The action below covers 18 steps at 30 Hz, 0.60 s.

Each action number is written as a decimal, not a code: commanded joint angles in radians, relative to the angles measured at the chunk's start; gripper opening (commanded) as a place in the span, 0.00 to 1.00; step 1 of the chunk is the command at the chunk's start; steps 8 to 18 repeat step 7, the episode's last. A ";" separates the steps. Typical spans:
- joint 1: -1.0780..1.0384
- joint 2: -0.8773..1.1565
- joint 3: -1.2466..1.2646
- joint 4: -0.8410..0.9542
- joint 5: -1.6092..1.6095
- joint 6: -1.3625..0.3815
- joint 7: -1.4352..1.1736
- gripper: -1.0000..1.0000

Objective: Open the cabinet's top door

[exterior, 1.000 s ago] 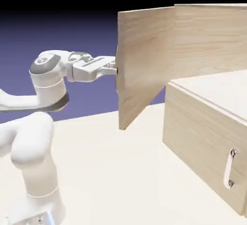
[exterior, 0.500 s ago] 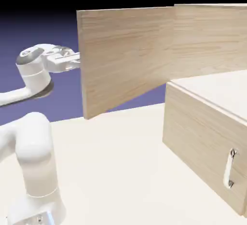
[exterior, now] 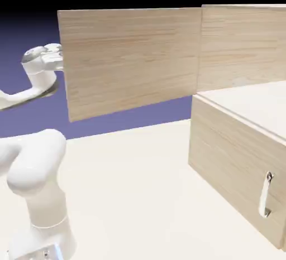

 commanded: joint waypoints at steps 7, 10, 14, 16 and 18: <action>-0.182 0.011 0.048 0.253 0.020 -0.185 -0.037 0.00; -0.182 0.011 0.048 0.253 0.020 -0.185 -0.037 0.00; -0.182 0.011 0.048 0.253 0.020 -0.185 -0.037 0.00; -0.182 0.011 0.048 0.253 0.020 -0.185 -0.037 0.00; -0.182 0.011 0.048 0.253 0.020 -0.185 -0.037 0.00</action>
